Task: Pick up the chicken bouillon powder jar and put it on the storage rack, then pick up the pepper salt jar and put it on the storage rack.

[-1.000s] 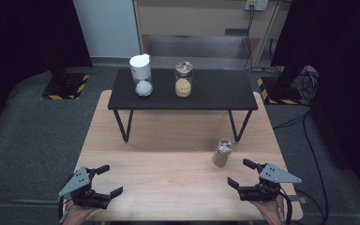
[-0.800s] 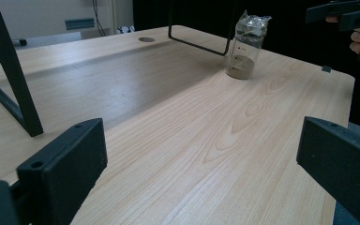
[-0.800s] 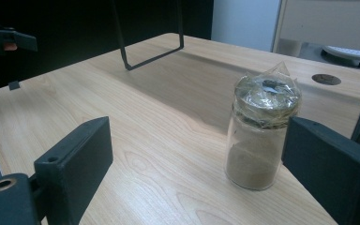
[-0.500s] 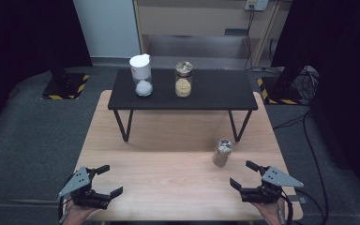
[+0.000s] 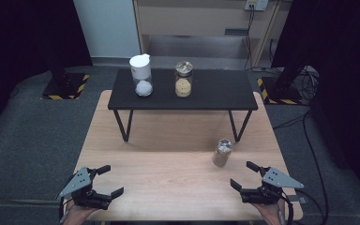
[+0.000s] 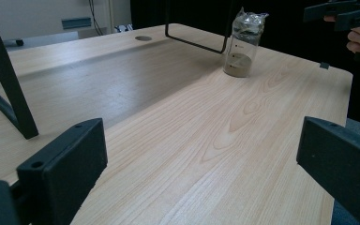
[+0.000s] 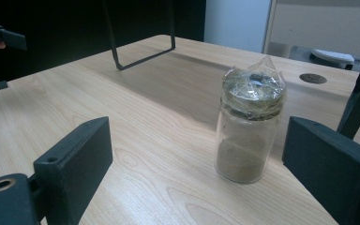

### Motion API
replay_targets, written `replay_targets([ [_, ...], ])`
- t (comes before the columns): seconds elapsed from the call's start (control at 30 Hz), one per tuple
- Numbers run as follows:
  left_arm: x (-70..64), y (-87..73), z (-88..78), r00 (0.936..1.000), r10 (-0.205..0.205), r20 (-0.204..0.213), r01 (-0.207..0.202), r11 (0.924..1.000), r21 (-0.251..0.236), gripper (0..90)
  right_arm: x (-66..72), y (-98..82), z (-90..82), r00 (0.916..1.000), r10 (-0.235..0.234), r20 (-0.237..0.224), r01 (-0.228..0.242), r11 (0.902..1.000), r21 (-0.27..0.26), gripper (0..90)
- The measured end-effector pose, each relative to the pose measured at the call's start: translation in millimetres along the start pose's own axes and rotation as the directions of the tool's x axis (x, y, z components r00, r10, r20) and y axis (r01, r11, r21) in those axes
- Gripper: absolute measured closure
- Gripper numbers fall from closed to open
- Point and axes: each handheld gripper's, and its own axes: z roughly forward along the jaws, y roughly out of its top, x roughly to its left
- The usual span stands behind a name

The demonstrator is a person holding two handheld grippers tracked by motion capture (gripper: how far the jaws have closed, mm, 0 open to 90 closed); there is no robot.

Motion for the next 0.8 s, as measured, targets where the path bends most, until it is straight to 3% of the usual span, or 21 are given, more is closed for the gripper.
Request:
replay_targets([
  [0.33, 2.8, -2.0, -2.6, 0.9999, -0.011, -0.001, 0.011, 0.9999, -0.006, 1.1, -1.4, -0.2, 2.1, 0.9997, 0.022, 0.01, -0.022, 0.9998, 0.001, 9.2],
  [0.57, 2.6, -1.8, -2.1, 0.9999, -0.012, -0.002, 0.012, 0.9999, -0.005, 1.1, -0.3, 0.3, 1.9, 0.9999, 0.01, 0.011, -0.01, 0.9999, 0.002, 9.1],
  [0.8, 2.5, -1.4, -1.3, 0.9999, -0.012, -0.002, 0.012, 0.9999, -0.006, 1.1, -1.3, -1.8, -3.2, 0.9994, 0.03, 0.017, -0.03, 0.9992, -0.025, 9.0],
])
